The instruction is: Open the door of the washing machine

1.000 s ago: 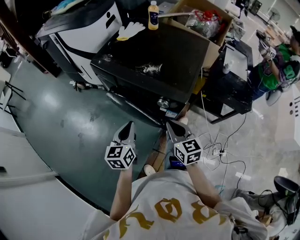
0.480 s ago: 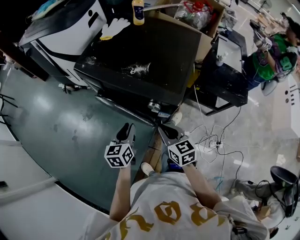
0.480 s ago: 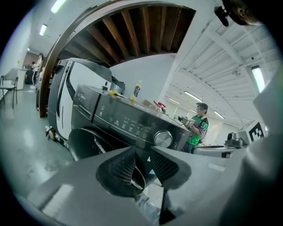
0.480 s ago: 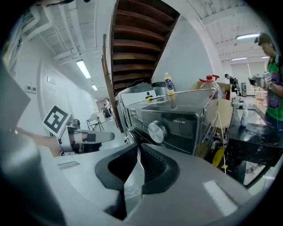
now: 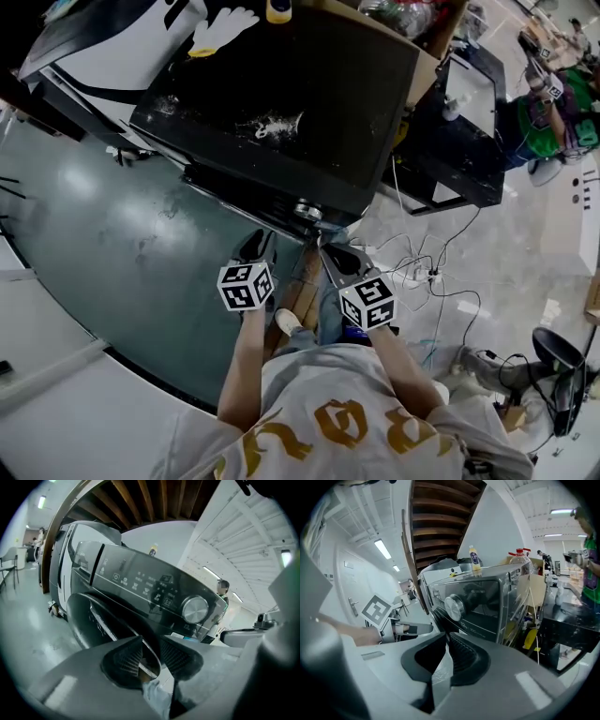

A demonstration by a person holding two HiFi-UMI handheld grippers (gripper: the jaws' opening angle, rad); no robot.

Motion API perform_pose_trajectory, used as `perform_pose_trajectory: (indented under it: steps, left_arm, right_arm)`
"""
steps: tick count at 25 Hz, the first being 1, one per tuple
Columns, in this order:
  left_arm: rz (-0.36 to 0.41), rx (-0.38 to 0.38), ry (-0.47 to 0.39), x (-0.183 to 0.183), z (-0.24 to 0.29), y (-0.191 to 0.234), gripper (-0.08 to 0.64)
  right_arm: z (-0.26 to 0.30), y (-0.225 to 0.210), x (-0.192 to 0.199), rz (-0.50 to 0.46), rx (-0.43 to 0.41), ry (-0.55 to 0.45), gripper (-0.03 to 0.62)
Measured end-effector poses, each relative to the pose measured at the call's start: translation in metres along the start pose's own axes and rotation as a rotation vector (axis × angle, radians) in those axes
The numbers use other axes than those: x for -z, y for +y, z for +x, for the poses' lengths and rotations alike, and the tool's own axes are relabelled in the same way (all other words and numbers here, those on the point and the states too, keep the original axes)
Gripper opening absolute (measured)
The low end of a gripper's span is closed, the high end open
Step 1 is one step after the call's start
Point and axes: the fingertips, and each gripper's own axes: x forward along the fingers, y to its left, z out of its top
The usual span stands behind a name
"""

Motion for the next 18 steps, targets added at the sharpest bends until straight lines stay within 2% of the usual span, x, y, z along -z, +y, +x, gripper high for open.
perform_pose_trajectory:
  steps: [8, 12, 18]
  left_arm:
    - [-0.107, -0.092, 0.009, 0.013, 0.034, 0.016, 0.187]
    - [-0.193, -0.112, 0.008, 0.020, 0.048, 0.018, 0.188]
    - [-0.215, -0.216, 0.001, 0.023, 0.057, 0.029, 0.194]
  right_arm:
    - [0.007, -0.011, 0.011, 0.004, -0.010, 0.051, 0.038]
    - [0.008, -0.018, 0.014, 0.029, 0.005, 0.051, 0.032]
    - [0.006, -0.030, 0.015, 0.038, 0.025, 0.056, 0.032]
